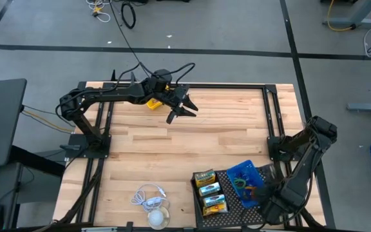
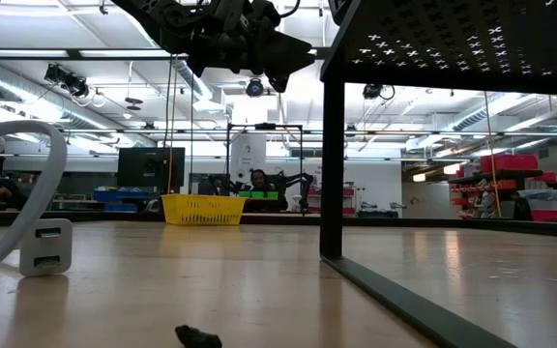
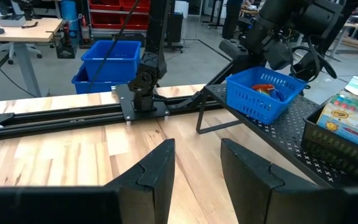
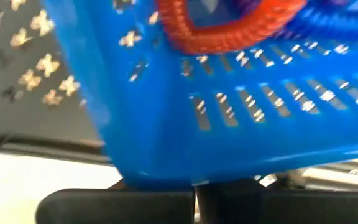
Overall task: Pick & Place Office Desk Supplies
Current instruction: Put the blue basket filled with spring keychains on the shelf
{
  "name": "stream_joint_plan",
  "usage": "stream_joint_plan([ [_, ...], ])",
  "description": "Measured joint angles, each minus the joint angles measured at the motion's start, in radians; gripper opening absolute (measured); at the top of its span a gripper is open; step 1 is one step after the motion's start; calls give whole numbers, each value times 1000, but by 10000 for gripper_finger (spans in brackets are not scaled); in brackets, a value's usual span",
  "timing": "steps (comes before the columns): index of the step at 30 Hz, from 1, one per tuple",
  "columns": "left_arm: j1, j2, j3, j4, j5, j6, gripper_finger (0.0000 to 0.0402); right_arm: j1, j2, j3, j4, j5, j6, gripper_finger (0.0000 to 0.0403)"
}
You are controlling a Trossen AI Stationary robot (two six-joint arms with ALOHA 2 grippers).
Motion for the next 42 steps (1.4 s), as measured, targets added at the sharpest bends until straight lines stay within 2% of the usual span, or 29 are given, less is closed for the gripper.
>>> stream_joint_plan([
  [4,0,0,0,0,-1,0,135,0,0,0,1,66,-38,0],
  [22,1,0,0,-7,1,-5,135,0,0,0,2,227,-168,0],
  [28,0,0,0,-28,86,-70,135,0,0,0,3,337,-209,0],
  [42,-6,0,0,-64,99,-82,135,11,0,0,121,377,-292,0],
])
